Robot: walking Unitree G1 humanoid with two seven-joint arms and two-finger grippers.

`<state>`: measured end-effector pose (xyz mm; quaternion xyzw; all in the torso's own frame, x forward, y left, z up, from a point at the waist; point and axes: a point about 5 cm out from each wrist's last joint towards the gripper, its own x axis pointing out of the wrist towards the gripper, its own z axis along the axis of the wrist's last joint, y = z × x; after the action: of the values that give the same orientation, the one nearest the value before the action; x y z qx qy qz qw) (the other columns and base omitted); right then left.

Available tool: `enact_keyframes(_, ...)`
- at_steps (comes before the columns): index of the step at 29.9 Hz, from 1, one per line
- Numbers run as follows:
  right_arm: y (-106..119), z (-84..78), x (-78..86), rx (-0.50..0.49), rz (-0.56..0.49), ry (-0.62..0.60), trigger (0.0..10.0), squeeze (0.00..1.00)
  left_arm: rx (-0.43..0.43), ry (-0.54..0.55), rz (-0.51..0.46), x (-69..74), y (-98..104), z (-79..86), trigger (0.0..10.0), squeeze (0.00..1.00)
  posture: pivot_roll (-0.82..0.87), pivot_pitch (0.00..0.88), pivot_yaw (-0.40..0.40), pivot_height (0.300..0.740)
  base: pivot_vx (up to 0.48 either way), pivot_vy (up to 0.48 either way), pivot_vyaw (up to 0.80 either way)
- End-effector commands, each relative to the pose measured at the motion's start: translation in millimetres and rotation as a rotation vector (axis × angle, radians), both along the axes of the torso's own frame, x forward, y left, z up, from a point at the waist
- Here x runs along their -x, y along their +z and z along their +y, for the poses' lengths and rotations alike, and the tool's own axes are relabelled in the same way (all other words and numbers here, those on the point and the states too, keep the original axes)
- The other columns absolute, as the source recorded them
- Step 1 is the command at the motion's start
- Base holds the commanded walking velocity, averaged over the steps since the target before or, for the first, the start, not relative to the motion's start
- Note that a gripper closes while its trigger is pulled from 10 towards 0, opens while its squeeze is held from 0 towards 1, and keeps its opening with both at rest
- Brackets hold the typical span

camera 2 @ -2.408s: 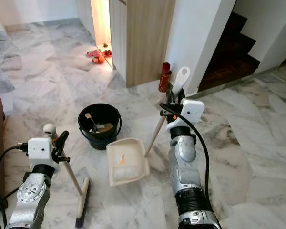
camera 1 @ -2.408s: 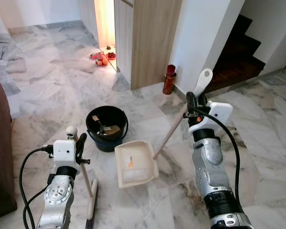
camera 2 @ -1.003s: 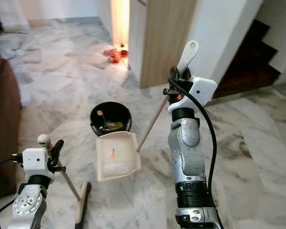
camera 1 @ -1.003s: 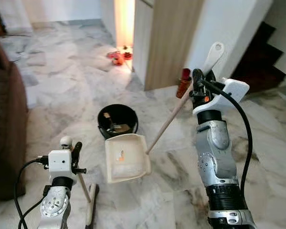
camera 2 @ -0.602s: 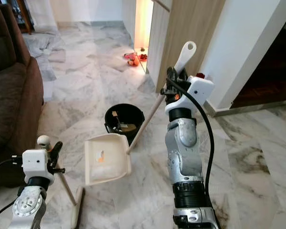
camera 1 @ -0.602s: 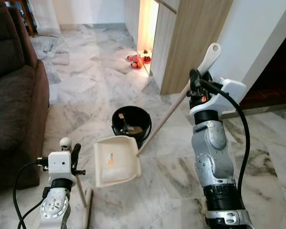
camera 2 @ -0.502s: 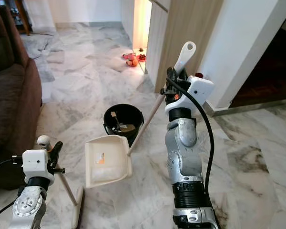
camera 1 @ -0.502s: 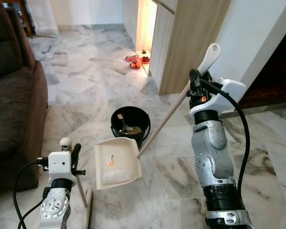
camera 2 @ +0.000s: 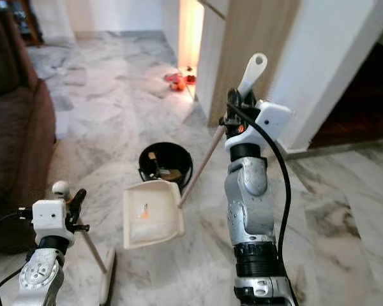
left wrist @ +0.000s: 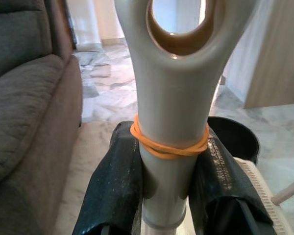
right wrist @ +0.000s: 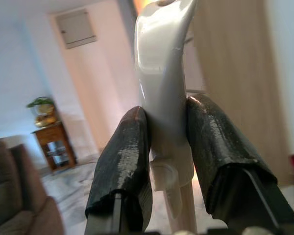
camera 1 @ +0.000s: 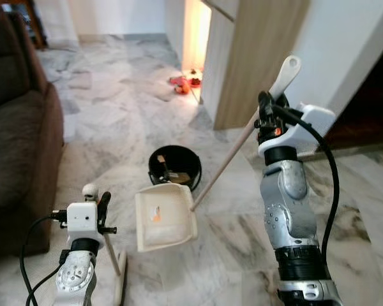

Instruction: Sweep floor

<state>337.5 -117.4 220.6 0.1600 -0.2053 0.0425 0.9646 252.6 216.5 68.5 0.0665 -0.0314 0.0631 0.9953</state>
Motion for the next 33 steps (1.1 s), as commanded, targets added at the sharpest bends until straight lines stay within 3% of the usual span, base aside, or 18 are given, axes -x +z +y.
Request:
enact_keyframes(1,22.1,-5.7,4.1,-0.029,-0.094,-0.014,10.0,0.0,-0.016,-0.008,-0.035,-4.0,7.5,-2.7,10.0,0.0,0.06,0.03,-0.082,0.74,0.289,0.0,0.0)
enact_keyframes(25,30.1,0.4,5.7,-0.036,-0.118,0.013,10.0,0.0,-0.018,0.014,-0.05,-4.2,9.3,-0.6,10.0,0.0,0.06,0.035,-0.085,0.74,0.287,0.0,0.0)
enact_keyframes(33,31.3,1.1,6.2,-0.039,-0.124,0.02,10.0,0.0,-0.021,0.02,-0.053,-4.2,9.7,-0.3,10.0,0.0,0.06,0.034,-0.085,0.74,0.292,0.0,0.66)
